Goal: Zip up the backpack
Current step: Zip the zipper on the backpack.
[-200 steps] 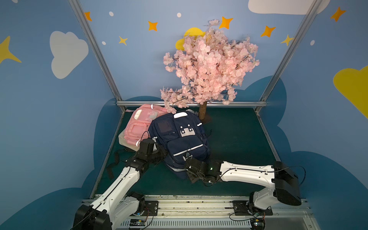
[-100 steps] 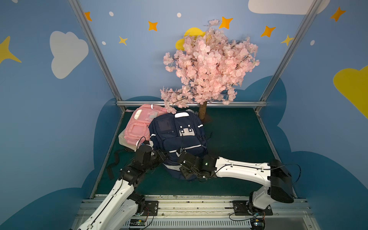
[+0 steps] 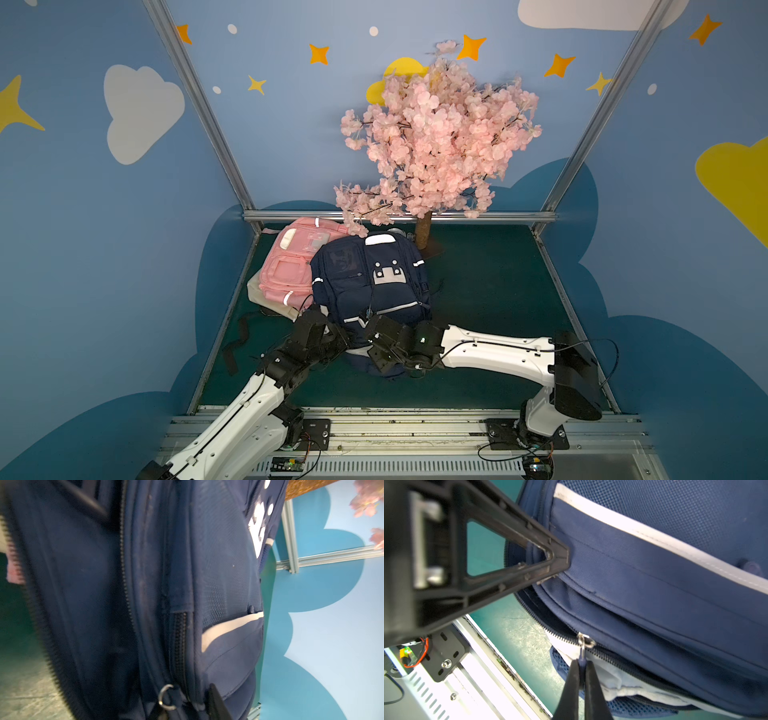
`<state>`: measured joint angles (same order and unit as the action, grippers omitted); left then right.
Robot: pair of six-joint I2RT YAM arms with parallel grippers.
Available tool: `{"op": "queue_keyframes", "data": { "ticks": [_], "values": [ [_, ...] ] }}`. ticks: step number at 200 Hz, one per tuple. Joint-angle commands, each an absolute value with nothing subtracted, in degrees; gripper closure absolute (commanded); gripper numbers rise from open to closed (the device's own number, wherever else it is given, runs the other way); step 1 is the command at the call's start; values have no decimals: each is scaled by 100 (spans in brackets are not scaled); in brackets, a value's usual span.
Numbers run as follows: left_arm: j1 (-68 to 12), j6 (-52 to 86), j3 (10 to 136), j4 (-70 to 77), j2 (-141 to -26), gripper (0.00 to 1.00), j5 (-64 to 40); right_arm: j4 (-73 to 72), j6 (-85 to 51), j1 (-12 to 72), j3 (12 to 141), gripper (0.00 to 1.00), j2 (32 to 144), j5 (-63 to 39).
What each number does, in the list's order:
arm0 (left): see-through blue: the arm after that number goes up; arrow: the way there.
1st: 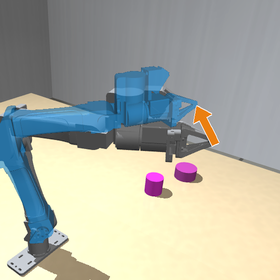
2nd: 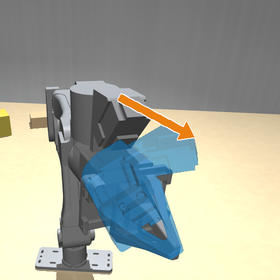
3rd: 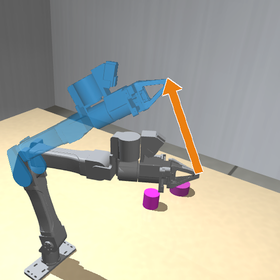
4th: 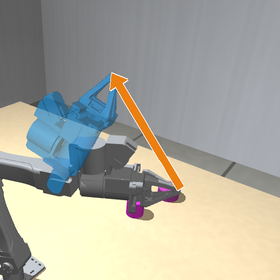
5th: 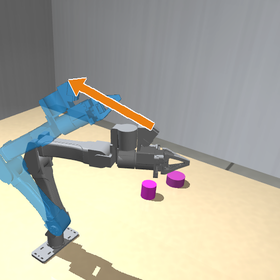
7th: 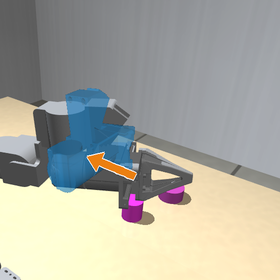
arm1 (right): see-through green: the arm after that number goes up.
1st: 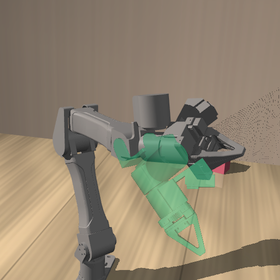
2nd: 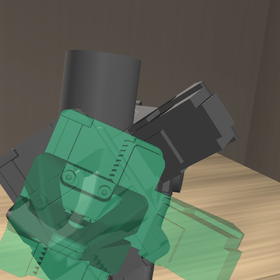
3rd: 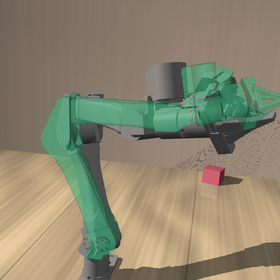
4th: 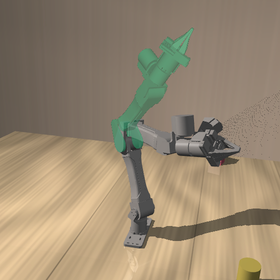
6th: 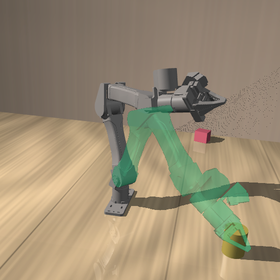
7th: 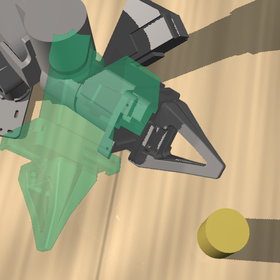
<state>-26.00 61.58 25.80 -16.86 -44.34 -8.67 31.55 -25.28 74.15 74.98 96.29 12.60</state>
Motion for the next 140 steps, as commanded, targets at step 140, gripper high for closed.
{"op": "queue_keyframes", "data": {
  "ticks": [140],
  "values": [
    [-1702,5386,2648,-2427,-4034,97,-790,3244,-3429,6562,6098,100,8483,1712]
  ]
}}
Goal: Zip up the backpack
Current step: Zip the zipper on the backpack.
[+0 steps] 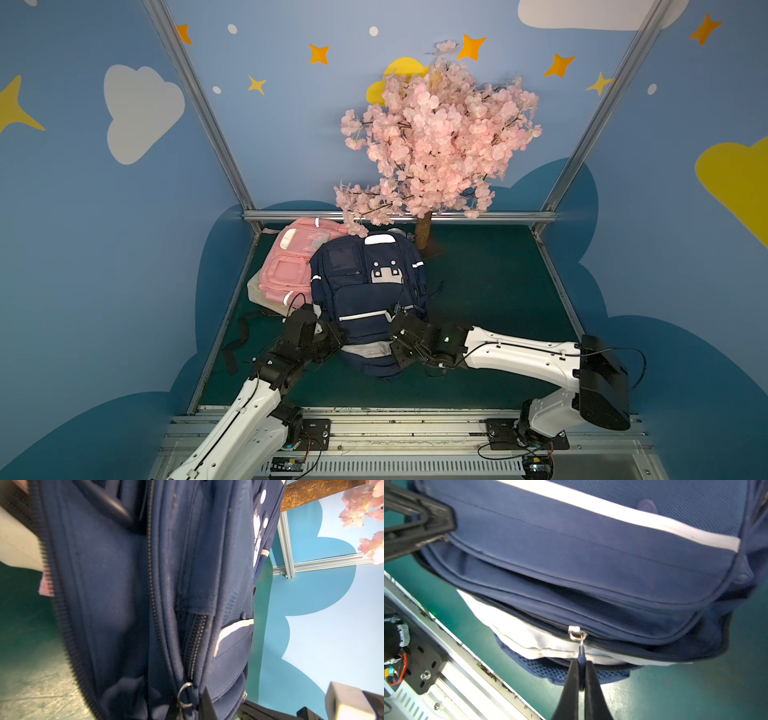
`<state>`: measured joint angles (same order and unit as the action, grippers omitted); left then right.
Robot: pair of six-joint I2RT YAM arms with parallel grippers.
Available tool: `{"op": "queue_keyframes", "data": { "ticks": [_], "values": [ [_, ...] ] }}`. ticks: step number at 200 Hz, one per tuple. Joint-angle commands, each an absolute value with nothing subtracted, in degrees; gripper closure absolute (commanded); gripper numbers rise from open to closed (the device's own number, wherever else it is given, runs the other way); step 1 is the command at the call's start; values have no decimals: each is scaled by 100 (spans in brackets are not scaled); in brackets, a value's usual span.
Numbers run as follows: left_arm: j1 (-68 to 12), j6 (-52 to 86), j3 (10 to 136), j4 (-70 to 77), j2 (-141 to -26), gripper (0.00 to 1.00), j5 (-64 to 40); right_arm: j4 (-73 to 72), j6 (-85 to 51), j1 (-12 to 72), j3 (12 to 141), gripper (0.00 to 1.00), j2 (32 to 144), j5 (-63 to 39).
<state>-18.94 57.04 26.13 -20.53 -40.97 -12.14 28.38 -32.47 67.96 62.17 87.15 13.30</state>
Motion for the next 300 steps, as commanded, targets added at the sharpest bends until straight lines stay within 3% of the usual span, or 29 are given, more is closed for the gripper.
{"op": "queue_keyframes", "data": {
  "ticks": [1,94,162,194,232,261,300],
  "values": [
    [-1699,5382,2651,-2426,-4034,97,-791,3244,-3429,6559,6094,100,8482,1708],
    [-922,4834,2922,-2766,-3897,97,-1054,3488,-3412,5731,5716,100,8143,1776],
    [-550,4459,3561,-2120,-4994,97,-1301,3394,-3006,5805,5673,100,7445,1443],
    [-417,4358,3822,-1847,-5519,89,-1299,2857,-2916,6489,5664,100,7379,1249],
    [-309,4223,3887,-2111,-5482,73,-1222,2669,-3148,6749,5927,100,8051,1078],
    [-262,4061,3731,-2492,-5159,71,-1031,3181,-3315,6615,6140,100,8207,1623],
    [-78,4110,3454,-2689,-5023,68,-1258,3033,-3130,6289,5900,100,8108,1234]
  ]
}}
